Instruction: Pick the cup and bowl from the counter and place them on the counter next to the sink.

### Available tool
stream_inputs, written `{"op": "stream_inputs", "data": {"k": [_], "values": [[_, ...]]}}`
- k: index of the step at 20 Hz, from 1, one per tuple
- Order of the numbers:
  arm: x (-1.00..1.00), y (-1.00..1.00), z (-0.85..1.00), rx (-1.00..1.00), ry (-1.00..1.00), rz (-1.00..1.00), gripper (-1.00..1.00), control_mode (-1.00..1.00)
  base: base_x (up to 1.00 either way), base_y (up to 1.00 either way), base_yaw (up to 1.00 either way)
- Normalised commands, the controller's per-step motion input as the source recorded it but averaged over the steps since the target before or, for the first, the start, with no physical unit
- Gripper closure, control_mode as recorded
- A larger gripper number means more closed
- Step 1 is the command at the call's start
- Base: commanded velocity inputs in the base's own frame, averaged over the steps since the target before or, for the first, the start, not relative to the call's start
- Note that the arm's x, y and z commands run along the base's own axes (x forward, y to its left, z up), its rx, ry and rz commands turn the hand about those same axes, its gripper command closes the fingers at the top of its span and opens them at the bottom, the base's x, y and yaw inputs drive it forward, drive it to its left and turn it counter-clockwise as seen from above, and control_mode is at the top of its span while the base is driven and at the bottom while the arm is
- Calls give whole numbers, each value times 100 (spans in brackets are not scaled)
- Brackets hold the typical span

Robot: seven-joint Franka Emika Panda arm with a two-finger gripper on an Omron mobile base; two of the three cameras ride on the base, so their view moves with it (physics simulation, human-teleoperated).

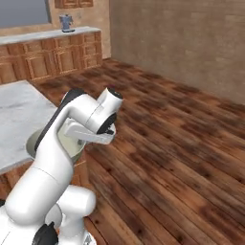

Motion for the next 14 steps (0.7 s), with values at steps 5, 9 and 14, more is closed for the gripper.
{"op": "stream_inputs", "data": {"k": [5,9,14], "values": [[0,0,0,0,0,0,100,100,6,-85,-70],[0,0,0,0,0,0,100,100,4,-87,-70],[0,0,0,0,0,0,100,100,1,-87,-70]]}}
